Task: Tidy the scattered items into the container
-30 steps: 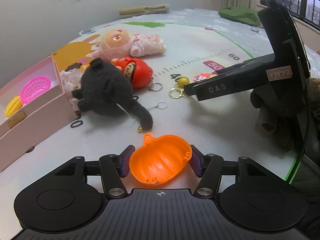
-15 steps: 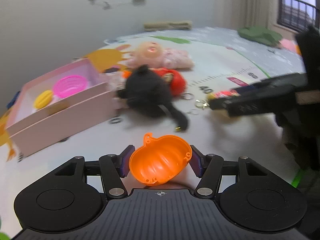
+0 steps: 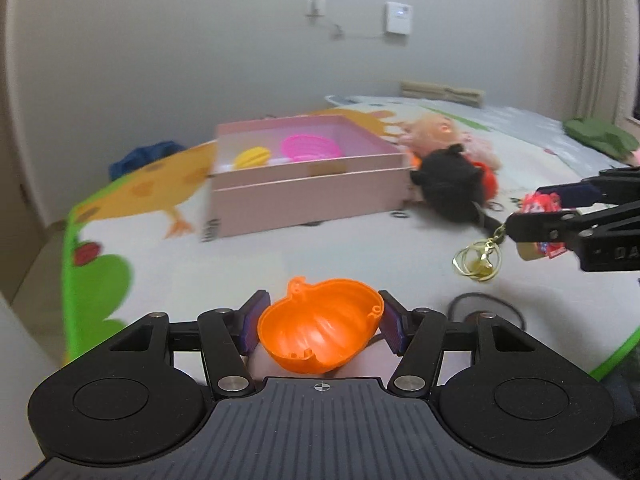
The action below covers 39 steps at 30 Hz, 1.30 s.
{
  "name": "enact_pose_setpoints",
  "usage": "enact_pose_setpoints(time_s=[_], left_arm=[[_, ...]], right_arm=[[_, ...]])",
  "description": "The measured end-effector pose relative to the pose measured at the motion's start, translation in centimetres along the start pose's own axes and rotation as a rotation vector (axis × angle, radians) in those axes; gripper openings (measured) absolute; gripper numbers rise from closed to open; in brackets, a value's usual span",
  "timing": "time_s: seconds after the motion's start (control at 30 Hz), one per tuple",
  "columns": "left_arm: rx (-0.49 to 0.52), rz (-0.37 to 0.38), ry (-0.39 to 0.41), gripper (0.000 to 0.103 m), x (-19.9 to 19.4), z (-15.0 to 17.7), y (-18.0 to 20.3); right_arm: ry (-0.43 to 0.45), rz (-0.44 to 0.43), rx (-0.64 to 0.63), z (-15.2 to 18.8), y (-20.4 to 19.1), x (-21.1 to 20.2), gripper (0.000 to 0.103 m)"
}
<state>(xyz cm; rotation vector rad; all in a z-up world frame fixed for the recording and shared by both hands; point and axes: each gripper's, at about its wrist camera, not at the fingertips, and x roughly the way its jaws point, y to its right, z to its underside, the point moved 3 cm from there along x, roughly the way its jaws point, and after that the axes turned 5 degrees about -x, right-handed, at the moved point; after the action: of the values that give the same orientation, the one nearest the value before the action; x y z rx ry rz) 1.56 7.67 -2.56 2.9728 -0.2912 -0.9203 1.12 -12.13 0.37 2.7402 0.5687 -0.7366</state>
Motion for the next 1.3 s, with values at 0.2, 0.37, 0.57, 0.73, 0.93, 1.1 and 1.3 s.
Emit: enact_pose_setpoints(time_s=[0.2,0.37,0.57,0.73,0.93,1.1,1.3], left_arm=[[0.019,-0.043,0.03,0.063,-2.2,-0.4,-0.6],[0.029,-0.063,0.05,0.063,-3.2,-0.5,-0.1],[0.041,-0.069,0.054,0.063,-3.4,-0.5,0.4],[0.051,-0.062,0.042,0.063,-2.9,-0.3,0.5],[0.027,-0.021,-0.012,0.063,-1.5,0.4,0.2],[0.008,-0.017,-0.044,0.063,-0.4,1.0,-0.2],[-0.002,-0.009,-0.067,0.063,0.9,0.9,-0.5]], right_arm=[[0.005,-0.072,-0.004,-1.2,-2.3,-0.2,0.052],[0.022,-0.107,-0.026,-1.4,-3.7,-0.8,0.052],[0.057,-0.12,-0.032,-2.3,-3.3,-1.7,0.052],[0.062,-0.127,-0.03,-2.7,-3.2,-1.6,0.052],[0.025,-0.152,-0.035,-2.1,-3.6,-0.3,0.052],[0.007,-0.165,-0.043,-1.9,-4.0,0.6,0.052],[-0.005,-0.178,-0.05,-1.9,-4.1,2.0,0.052]])
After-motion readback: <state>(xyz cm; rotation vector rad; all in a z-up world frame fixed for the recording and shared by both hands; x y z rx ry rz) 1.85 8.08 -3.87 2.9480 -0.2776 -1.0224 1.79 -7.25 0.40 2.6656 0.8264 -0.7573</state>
